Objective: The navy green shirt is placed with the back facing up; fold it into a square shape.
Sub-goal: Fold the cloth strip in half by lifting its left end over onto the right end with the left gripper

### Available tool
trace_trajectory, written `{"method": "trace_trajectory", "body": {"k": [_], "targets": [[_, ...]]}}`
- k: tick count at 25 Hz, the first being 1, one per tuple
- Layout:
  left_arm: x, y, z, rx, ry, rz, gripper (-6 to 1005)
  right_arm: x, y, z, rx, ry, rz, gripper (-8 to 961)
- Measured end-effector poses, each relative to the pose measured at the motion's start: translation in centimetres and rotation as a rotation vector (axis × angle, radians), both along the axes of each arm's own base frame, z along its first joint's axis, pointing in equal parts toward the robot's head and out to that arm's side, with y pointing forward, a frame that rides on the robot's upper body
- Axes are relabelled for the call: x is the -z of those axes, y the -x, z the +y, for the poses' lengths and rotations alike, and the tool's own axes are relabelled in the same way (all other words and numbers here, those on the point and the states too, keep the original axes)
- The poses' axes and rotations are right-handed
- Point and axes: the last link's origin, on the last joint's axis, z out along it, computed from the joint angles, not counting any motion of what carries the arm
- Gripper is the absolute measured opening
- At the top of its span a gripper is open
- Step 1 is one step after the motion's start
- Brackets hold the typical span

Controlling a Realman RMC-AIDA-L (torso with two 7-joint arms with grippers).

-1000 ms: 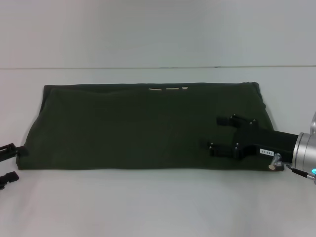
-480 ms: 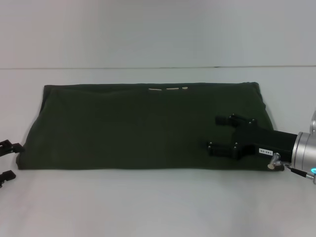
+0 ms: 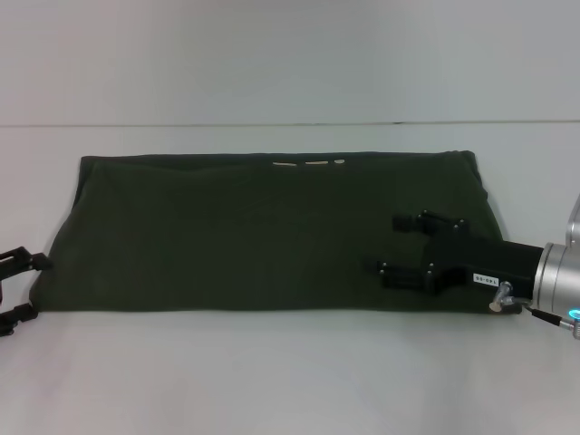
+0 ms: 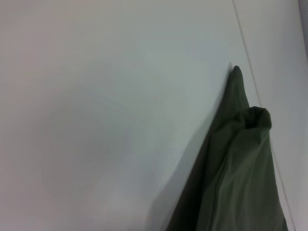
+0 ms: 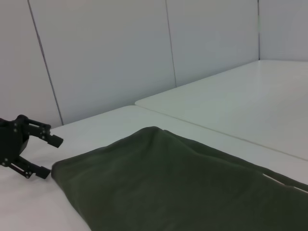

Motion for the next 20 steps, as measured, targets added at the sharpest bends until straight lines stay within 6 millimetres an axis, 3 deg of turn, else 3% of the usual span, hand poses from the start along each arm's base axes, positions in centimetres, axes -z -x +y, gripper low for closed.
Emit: {"method": "trace_trajectory", "body": {"k": [20], "targets": [[0.2,-0.05,0.64,-0.013,0.017,0.025,841,0.07,0.23,0.09,-0.006,0.005,0.002,947]]}}
